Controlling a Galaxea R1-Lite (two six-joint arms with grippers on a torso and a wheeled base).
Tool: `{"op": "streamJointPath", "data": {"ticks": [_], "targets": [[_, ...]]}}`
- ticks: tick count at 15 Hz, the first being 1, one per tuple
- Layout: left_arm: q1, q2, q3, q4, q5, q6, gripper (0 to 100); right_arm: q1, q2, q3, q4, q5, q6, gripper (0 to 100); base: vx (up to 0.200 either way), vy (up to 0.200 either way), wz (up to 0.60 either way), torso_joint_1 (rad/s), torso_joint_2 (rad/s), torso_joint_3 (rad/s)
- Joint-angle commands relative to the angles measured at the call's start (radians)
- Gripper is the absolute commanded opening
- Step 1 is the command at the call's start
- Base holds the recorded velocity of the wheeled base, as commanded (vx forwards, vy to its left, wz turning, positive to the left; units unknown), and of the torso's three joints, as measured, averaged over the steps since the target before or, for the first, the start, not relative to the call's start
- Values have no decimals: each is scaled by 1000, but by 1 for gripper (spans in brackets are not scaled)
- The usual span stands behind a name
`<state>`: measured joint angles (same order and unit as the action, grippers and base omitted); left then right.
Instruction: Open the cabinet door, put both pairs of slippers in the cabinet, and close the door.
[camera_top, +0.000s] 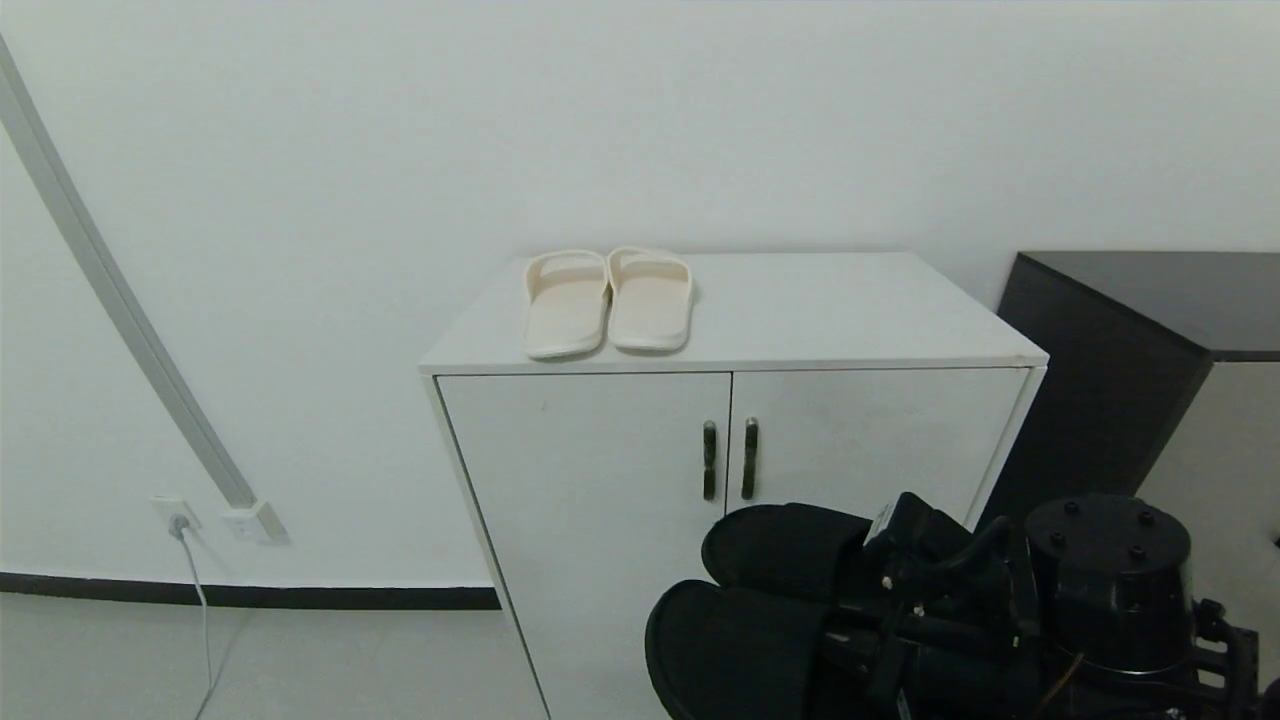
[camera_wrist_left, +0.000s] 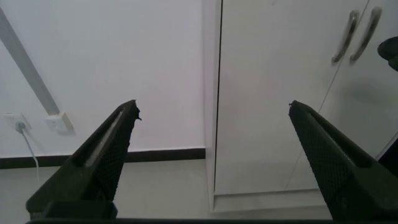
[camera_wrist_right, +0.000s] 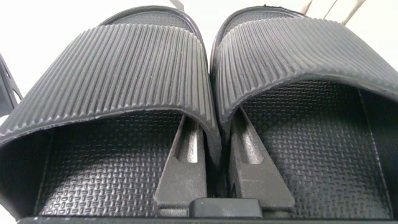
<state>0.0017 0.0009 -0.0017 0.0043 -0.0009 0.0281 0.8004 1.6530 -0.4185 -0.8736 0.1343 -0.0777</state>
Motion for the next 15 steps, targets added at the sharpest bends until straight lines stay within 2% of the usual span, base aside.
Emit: {"op": "streamJointPath", "data": {"ticks": [1,9,15], "targets": [[0,1,0,0,1,0,100,0,-2,3,-1,1,-1,0,0,0,0,-173,496,320],[0,1,0,0,1,-5,100,2,-5,9,-2,2,-2,0,0,0,0,-135,472,336],[0,1,-1,0,1,-13,100,5,-12,15,-2,1,-2,0,0,0,0,-56,440,376]]}}
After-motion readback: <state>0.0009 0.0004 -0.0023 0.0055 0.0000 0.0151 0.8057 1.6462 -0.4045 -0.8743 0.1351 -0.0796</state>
